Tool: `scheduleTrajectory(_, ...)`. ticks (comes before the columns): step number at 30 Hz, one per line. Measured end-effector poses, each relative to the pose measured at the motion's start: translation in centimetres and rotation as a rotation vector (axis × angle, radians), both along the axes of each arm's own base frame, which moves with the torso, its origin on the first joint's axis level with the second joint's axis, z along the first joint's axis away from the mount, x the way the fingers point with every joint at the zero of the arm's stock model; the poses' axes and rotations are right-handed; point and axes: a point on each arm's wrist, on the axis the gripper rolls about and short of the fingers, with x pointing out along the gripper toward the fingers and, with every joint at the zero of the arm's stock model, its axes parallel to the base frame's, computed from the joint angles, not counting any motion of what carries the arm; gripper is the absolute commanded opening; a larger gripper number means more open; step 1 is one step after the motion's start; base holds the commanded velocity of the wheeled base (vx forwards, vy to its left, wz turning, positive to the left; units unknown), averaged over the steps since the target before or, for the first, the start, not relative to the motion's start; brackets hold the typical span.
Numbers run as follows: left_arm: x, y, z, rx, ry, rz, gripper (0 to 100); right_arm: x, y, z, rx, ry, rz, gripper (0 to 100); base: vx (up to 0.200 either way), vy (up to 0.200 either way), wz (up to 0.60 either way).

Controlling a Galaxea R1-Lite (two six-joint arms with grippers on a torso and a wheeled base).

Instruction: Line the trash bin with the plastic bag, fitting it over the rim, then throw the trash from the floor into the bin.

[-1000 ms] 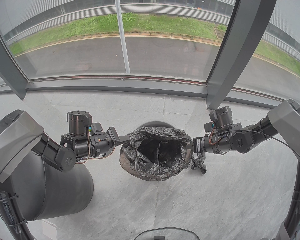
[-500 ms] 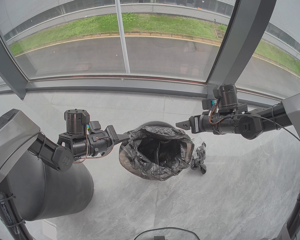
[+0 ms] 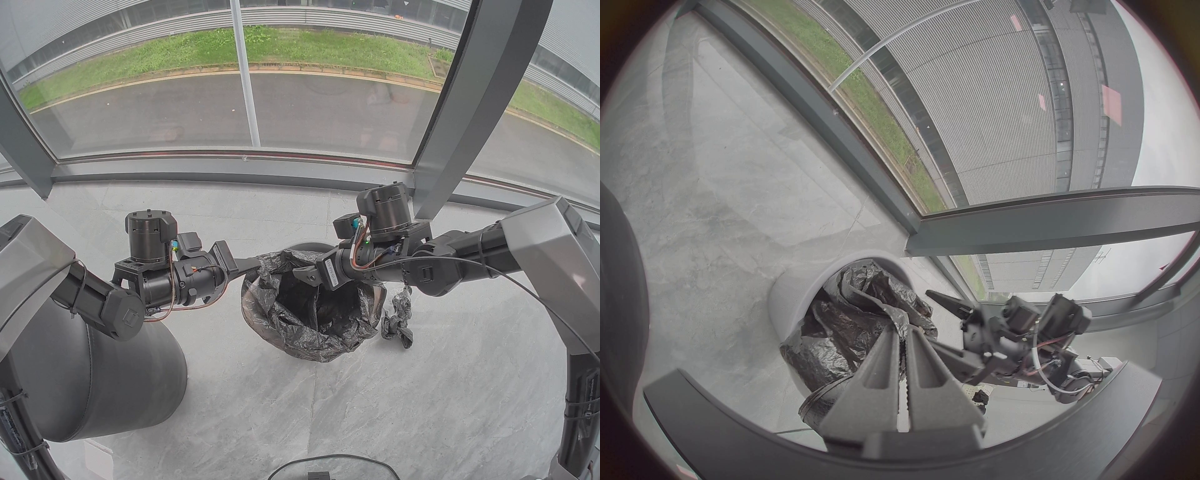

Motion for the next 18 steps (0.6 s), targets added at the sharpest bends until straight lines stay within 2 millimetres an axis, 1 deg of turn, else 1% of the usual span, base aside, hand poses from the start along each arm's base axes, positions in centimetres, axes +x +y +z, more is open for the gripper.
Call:
scheduleTrajectory(6, 0.0, 0.0, 0.2, -0.006, -0.016, -0.001, 0, 0.7, 0.8, -1.7, -0.026, 0.026, -0.005, 100, 0.000, 0.000, 0.00)
scheduleTrajectory(13, -0.1, -0.1, 0.1, -0.005, -0.016, -0.002, 0, 1.0, 1.0, -2.7, -0.036, 0.042, -0.006, 100, 0.000, 0.000, 0.00)
scheduleTrajectory(14, -0.1, -0.1, 0.1, -0.006, -0.016, -0.003, 0, 1.1, 0.9, -2.8, -0.036, 0.043, -0.008, 0, 0.000, 0.000, 0.00)
scheduleTrajectory(18, 0.0, 0.0, 0.0, -0.005, -0.014, -0.001, 0, 1.2, 0.8, -3.0, -0.036, 0.047, -0.013, 0, 0.000, 0.000, 0.00)
